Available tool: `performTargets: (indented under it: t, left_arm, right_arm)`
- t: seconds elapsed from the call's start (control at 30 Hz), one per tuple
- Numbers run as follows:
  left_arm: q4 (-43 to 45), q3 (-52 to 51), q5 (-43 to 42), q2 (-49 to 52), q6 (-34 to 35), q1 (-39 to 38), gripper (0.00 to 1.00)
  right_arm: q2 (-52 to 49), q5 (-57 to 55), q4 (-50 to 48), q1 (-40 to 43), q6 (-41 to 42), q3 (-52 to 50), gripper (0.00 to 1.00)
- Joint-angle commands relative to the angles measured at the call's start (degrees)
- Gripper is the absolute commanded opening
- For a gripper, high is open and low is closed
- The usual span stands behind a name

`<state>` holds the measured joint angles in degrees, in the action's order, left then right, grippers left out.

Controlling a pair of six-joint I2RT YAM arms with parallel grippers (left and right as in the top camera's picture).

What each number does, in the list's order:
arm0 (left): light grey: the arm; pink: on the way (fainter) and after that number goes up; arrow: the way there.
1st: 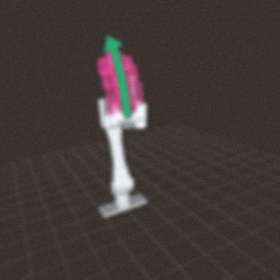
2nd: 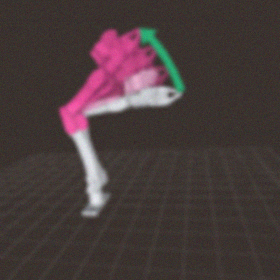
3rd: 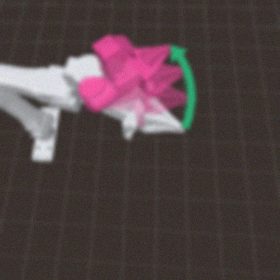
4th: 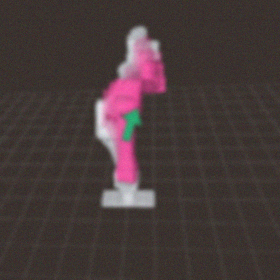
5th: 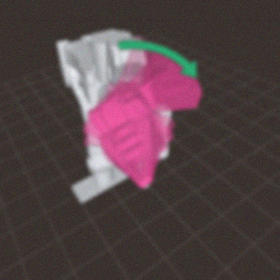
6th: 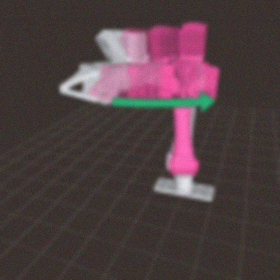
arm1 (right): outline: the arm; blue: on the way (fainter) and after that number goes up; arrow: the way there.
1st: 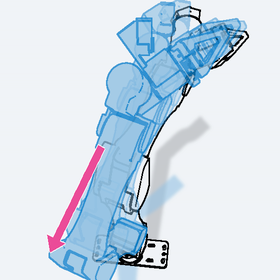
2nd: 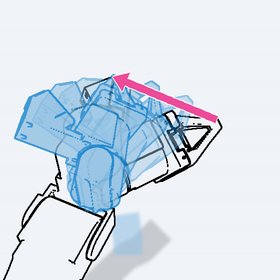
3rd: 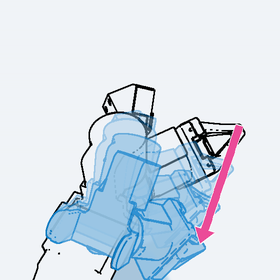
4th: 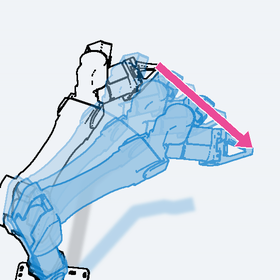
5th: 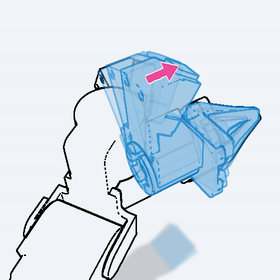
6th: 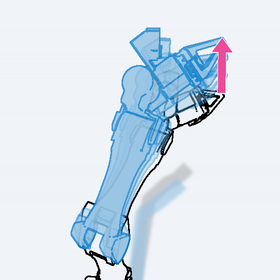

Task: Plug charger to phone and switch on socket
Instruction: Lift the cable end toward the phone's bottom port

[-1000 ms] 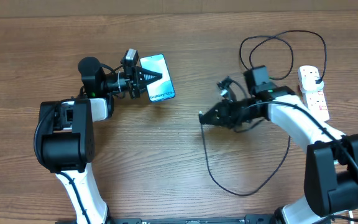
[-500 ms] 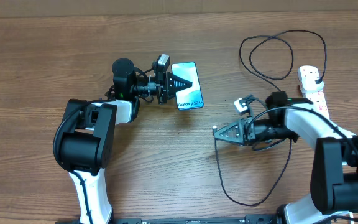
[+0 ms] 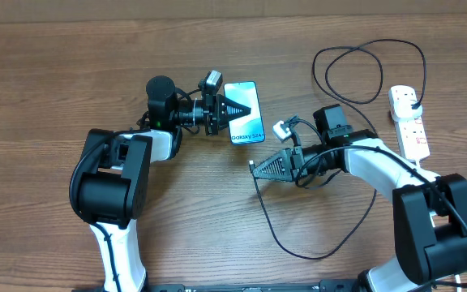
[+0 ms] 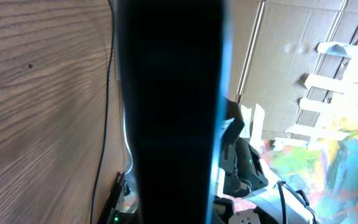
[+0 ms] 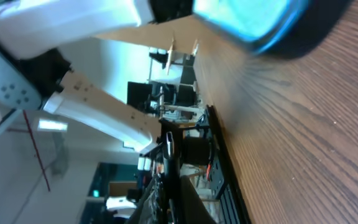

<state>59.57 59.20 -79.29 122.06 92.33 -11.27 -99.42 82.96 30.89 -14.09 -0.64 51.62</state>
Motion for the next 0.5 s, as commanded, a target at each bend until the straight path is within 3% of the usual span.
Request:
performTargets:
  t: [0.0,0.27,0.47]
  left_arm:
    - [0.48,1.07,-1.49,-0.24,-2.62,-0.17,0.04]
    - [0.46,1.07,-2.51,-0.24,-3.87,-0.17,0.04]
    - [0.46,1.07,-3.26,-0.24,-3.82,-0.17,0.04]
  right_arm:
    - [1.05,-2.10,-4.76,-0.22,12.31,0.09,0.04]
    - [1.05,-5.20,-16.20,-1.33,24.35,0.09,0.04]
    - [1.05,-8.13,-17.92,-1.33,26.38,0.09,0.04]
